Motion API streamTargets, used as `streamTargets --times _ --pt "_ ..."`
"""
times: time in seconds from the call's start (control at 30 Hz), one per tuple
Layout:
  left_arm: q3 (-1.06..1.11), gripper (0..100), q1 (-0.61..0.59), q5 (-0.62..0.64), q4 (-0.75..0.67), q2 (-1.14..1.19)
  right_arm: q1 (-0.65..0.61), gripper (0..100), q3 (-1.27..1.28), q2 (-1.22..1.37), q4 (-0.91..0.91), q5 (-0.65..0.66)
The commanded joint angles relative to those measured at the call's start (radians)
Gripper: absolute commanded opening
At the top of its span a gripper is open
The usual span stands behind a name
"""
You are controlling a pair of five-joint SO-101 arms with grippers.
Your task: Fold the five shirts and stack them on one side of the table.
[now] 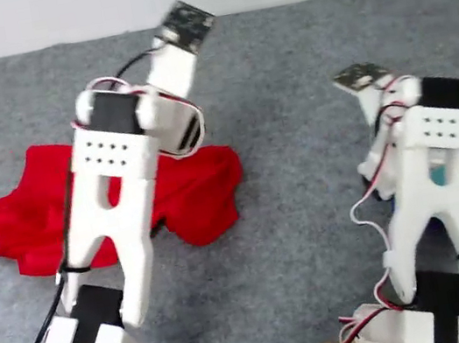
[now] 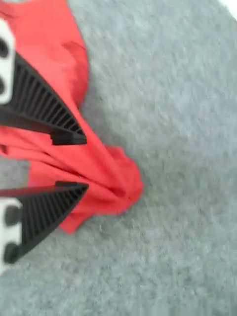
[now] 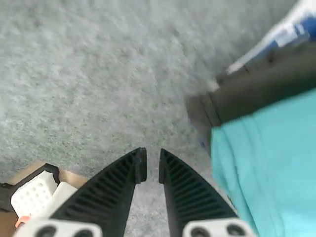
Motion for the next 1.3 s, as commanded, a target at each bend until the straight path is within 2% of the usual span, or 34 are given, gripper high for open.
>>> streamTargets --times 0.0,0.2,0.43,0.57,0.8,1.07,1.27 --pt "-0.099 14 -0.081 0.009 0.095 -0.009 -0.101 8.0 -0.008 -0.038 -0.047 -0.063" --pt "-0.064 14 -0.368 0.011 0.127 -0.08 -0.314 21.4 -0.012 0.047 -0.117 -0.166" --pt "0.165 14 -0.634 -0.078 0.123 -0.218 -0.588 21.3 -0.021 0.216 -0.133 -0.192" --pt "0.295 14 -0.736 -0.124 0.092 -0.275 -0.684 21.4 -0.074 0.306 -0.185 -0.247" --pt "0.489 14 -0.867 -0.187 -0.009 -0.35 -0.797 21.4 -0.293 0.521 -0.185 -0.295" --pt "0.647 14 -0.948 -0.235 -0.118 -0.427 -0.808 21.4 -0.497 0.737 -0.168 -0.361" --pt "0.72 14 -0.951 -0.236 -0.153 -0.445 -0.808 21.3 -0.585 0.869 -0.17 -0.361"
